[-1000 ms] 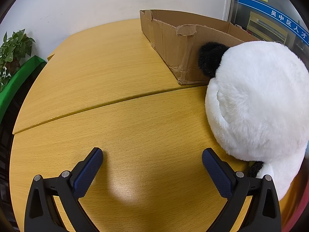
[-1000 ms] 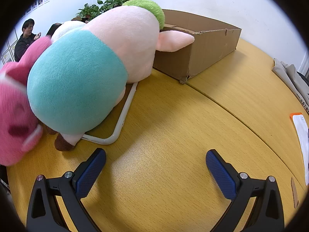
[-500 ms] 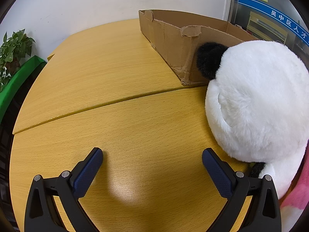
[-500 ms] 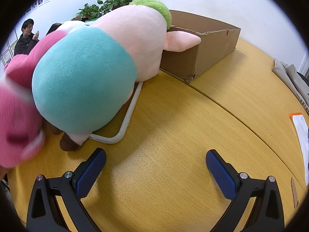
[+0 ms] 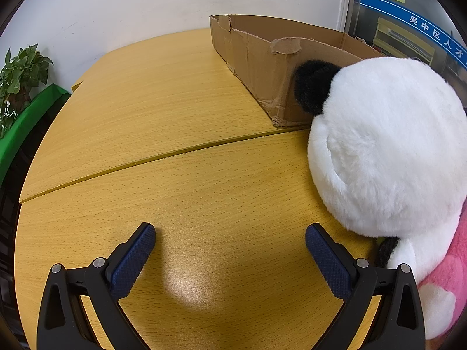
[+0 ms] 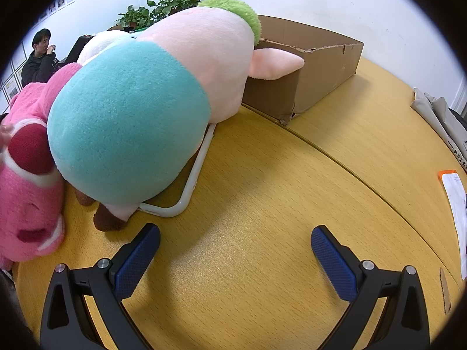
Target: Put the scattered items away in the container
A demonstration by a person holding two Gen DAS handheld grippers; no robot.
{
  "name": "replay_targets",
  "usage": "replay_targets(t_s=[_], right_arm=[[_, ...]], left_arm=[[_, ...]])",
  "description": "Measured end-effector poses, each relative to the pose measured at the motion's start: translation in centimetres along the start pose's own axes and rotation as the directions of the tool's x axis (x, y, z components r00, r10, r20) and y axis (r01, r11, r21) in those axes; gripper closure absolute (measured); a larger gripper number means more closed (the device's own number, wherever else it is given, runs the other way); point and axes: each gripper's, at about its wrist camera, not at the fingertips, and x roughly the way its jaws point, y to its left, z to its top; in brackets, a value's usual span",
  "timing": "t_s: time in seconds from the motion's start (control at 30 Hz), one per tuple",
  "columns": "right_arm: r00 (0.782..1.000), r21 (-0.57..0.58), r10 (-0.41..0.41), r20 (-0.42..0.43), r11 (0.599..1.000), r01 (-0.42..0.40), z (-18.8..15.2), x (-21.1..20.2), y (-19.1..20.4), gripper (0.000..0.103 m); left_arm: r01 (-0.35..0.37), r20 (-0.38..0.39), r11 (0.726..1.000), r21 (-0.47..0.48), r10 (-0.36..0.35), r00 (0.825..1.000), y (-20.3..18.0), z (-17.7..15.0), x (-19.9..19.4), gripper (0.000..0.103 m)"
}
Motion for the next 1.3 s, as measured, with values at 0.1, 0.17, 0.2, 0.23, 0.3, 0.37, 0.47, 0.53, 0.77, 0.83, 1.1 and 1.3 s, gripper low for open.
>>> replay_targets(t_s=[0.1, 0.17, 0.2, 0.23, 0.3, 0.37, 0.47, 0.53, 0.77, 0.83, 1.1, 1.3], right_arm=[[1.000, 0.000, 0.000, 0.000, 1.000, 0.000, 0.0, 0.0, 0.0, 0.000], [1.000, 0.000, 0.000, 0.000, 1.000, 0.000, 0.0, 0.0, 0.0, 0.000], [1.000, 0.000, 0.000, 0.000, 1.000, 0.000, 0.0, 0.0, 0.0, 0.000], [1.000, 0.000, 0.000, 0.000, 1.000, 0.000, 0.0, 0.0, 0.0, 0.000], [1.000, 0.000, 0.000, 0.000, 1.000, 0.000, 0.0, 0.0, -0.1, 0.000], [1.000, 0.000, 0.000, 0.000, 1.000, 0.000, 0.0, 0.0, -0.1, 0.000], [1.000, -0.001, 0.000, 0.000, 1.000, 0.000, 0.0, 0.0, -0.1, 0.000], [1.000, -0.001, 0.000, 0.000, 1.000, 0.000, 0.0, 0.0, -0.1, 0.000], [1.000, -0.001, 0.001, 0.000, 1.000, -0.001, 0.0, 0.0, -0.2, 0.000], [1.000, -0.001, 0.000, 0.000, 1.000, 0.000, 0.0, 0.0, -0.2, 0.000], [1.000, 0.031, -0.022, 0.000, 0.999, 0.022, 0.2, 0.2, -0.1, 0.000], [0.987, 0.222, -0.157, -0.018, 0.962, 0.157, -0.2, 0.0, 1.0, 0.000]], left_arm=[[0.000, 0.000, 1.000, 0.000, 0.000, 1.000, 0.0, 0.0, 0.0, 0.000], [0.000, 0.000, 1.000, 0.000, 0.000, 1.000, 0.0, 0.0, 0.0, 0.000], [0.000, 0.000, 1.000, 0.000, 0.000, 1.000, 0.0, 0.0, 0.0, 0.000], [0.000, 0.000, 1.000, 0.000, 0.000, 1.000, 0.0, 0.0, 0.0, 0.000], [0.000, 0.000, 1.000, 0.000, 0.000, 1.000, 0.0, 0.0, 0.0, 0.000], [0.000, 0.000, 1.000, 0.000, 0.000, 1.000, 0.0, 0.0, 0.0, 0.000], [0.000, 0.000, 1.000, 0.001, 0.000, 1.000, 0.0, 0.0, 0.0, 0.000], [0.000, 0.000, 1.000, 0.001, 0.000, 1.000, 0.0, 0.0, 0.0, 0.000], [0.001, 0.000, 1.000, 0.001, -0.001, 1.000, 0.0, 0.0, 0.0, 0.000], [0.001, 0.000, 1.000, 0.001, -0.001, 1.000, 0.1, 0.0, 0.1, 0.000], [-0.011, 0.000, 1.000, -0.021, 0.011, 1.000, 0.0, 0.1, 0.1, 0.000], [-0.102, -0.003, 0.986, -0.133, 0.102, 0.995, -1.1, -0.6, -0.5, 0.000]])
